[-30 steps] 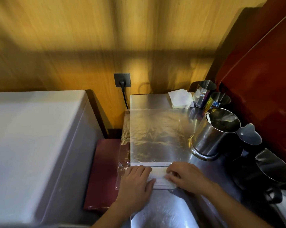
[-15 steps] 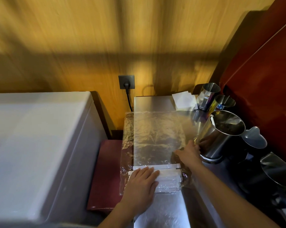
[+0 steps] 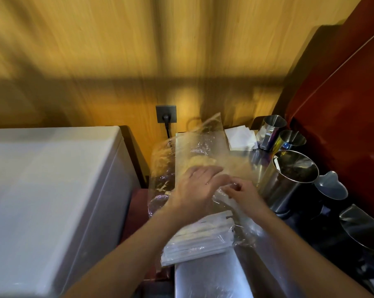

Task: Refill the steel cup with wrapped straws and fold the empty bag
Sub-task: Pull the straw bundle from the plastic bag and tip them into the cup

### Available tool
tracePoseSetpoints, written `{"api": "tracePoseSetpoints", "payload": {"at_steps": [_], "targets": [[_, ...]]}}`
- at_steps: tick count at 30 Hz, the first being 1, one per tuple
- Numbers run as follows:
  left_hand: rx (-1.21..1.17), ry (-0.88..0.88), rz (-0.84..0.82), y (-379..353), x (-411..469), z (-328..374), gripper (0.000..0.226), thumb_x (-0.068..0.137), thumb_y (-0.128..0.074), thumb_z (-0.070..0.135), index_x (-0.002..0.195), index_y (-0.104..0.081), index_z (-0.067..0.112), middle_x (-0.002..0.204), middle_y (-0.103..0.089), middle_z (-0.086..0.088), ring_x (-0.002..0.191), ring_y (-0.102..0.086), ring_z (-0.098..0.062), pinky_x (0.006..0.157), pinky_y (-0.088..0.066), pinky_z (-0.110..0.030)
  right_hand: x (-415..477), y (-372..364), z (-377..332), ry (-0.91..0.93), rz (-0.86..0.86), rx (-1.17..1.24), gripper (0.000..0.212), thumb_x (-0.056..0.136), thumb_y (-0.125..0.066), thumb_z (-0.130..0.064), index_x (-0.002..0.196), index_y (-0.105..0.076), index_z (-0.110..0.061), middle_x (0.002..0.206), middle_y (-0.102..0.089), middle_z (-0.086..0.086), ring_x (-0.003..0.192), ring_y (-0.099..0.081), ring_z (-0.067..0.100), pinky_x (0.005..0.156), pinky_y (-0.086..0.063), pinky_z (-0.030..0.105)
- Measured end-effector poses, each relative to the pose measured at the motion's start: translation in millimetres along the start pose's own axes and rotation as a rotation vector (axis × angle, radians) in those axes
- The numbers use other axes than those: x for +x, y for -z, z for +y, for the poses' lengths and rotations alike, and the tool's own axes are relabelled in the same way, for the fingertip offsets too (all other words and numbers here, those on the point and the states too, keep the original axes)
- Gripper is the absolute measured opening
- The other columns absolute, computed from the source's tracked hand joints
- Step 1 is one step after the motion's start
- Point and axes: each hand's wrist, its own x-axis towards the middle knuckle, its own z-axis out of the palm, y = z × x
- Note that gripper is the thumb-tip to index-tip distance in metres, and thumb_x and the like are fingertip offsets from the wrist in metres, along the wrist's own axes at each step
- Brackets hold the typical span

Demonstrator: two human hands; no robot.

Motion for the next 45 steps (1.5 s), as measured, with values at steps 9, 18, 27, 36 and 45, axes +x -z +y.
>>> {"api": "tracePoseSetpoints", "payload": {"at_steps": [9,18,27,36,45], "targets": [[0.483,-0.355,-0.5,27.7,90.2,1.3,0.021,0.085,-0.057,0.02,0.105,-0.061,0.019,0.107,-0.068,-0.003,0.116,-0.053,-0.023,0.115,-0.002,-0.051,-10.2,11.2,-20.6,0.075,-0.025,-0.016,0.022,0.083,-0.063,-0.007,0.074,-0.063,-0.027,0.049,-0.058,-0.016,0.052,-0.051,-0.005,0.054,-0.038,0.008],[0.477,-0.285,-0.369,61.5,117.4,-10.4,0.008,0.086,-0.057,0.015,0.084,-0.063,0.019,0.087,-0.069,-0.002,0.097,-0.061,-0.022,0.112,-0.008,-0.045,-28.8,23.0,-2.6,0.037,-0.017,0.051,0.013,0.078,-0.065,0.005,0.072,-0.067,-0.006,0.07,-0.059,0.013,0.065,-0.049,0.014,0.062,-0.038,0.025],[0.424,-0.171,-0.215,103.1,134.5,-25.4,0.012,0.087,-0.054,0.022,0.08,-0.063,0.018,0.084,-0.071,-0.002,0.09,-0.063,-0.022,0.107,-0.006,-0.039,-41.8,35.5,12.6,0.085,0.226,0.239,0.021,0.078,-0.063,0.01,0.066,-0.065,-0.007,0.06,-0.058,0.002,0.05,-0.05,-0.005,0.052,-0.038,0.007],[0.3,-0.101,-0.013,122.0,133.5,-40.4,0.012,0.084,-0.062,0.023,0.075,-0.064,0.016,0.067,-0.058,0.007,0.08,-0.063,-0.022,0.106,-0.012,-0.047,-51.0,66.9,-16.8,0.259,0.502,0.193,0.029,0.089,-0.056,-0.009,0.072,-0.066,-0.031,0.065,-0.067,-0.011,0.058,-0.056,-0.001,0.057,-0.043,0.01],[0.074,0.02,-0.046,89.6,100.1,-50.5,0.014,0.087,-0.061,0.025,0.086,-0.069,0.014,0.079,-0.072,-0.001,0.089,-0.064,-0.019,0.107,-0.01,-0.038,-61.5,90.3,-20.4,0.331,0.629,0.141,0.03,0.088,-0.059,-0.014,0.075,-0.067,-0.04,0.074,-0.069,-0.02,0.068,-0.059,-0.002,0.065,-0.044,0.006]]}}
